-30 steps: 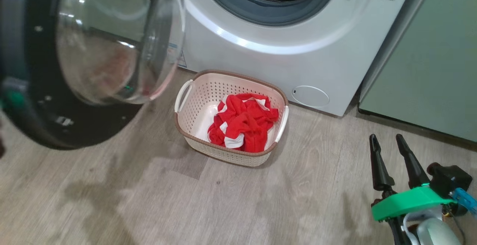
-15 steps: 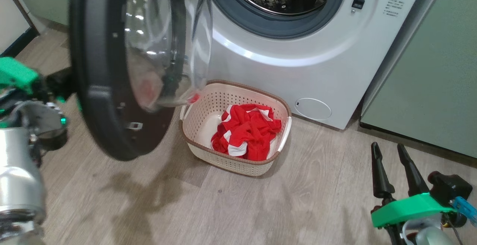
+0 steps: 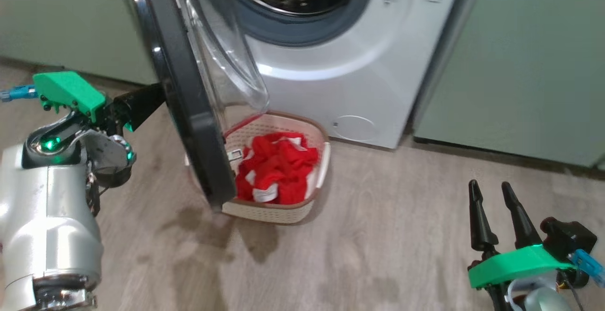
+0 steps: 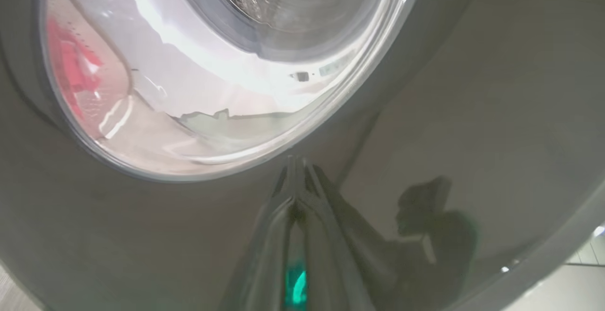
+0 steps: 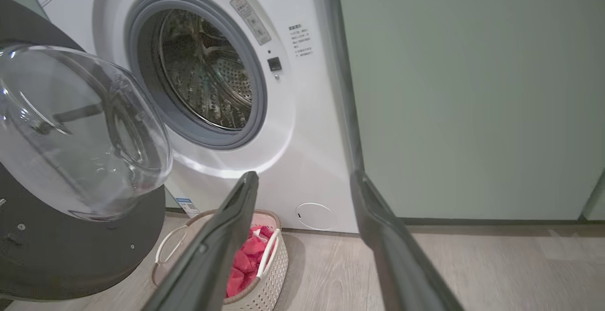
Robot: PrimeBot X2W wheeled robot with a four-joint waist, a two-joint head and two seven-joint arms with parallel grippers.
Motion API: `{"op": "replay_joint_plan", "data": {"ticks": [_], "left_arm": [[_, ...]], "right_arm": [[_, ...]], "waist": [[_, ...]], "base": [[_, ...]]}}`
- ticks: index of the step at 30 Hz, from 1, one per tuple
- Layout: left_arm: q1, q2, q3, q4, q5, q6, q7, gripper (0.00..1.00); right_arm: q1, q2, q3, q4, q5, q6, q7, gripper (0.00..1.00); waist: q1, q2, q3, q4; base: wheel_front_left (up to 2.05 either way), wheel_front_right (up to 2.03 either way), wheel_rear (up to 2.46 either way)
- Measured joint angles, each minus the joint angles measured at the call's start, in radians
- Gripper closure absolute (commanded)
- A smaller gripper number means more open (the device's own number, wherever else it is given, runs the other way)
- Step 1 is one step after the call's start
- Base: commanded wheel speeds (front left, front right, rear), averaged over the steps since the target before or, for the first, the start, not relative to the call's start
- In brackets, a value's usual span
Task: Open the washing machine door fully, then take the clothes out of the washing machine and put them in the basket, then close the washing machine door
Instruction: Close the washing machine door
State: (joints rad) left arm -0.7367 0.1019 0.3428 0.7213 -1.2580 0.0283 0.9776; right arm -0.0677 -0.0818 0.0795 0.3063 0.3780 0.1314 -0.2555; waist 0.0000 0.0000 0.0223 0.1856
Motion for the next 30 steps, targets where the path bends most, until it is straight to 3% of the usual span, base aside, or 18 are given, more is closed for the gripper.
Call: {"op": "replay_joint_plan", "data": {"ticks": [8, 19, 26, 30], "left_arm": [[0.0, -0.001, 0.011, 0.008, 0.0, -0.002, -0.046, 1.0], [-0.01, 0.022, 0.037, 0.059, 0.01, -0.047, -0.126, 1.0], [-0.035, 0.031, 0.046, 0.096, 0.01, -0.073, -0.154, 1.0], [-0.048, 0.023, 0.045, 0.119, 0.011, -0.09, -0.179, 1.0]], "right_arm": [[-0.01, -0.001, 0.01, 0.002, 0.0, 0.0, 0.0, 0.0], [-0.015, -0.001, 0.01, 0.0, 0.0, 0.0, 0.0, 0.0], [-0.015, -0.001, 0.004, 0.0, 0.0, 0.0, 0.0, 0.0], [-0.014, -0.001, -0.006, -0.001, 0.0, 0.0, 0.0, 0.0]], "waist": [[0.0, 0.0, 0.013, -0.152], [0.0, 0.0, 0.054, -0.364], [0.0, 0.0, 0.077, -0.434], [0.0, 0.0, 0.076, -0.429]], "base": [[0.0, 0.0, 0.0], [0.0, 0.0, 0.0], [0.0, 0.0, 0.0], [0.0, 0.0, 0.0]]}}
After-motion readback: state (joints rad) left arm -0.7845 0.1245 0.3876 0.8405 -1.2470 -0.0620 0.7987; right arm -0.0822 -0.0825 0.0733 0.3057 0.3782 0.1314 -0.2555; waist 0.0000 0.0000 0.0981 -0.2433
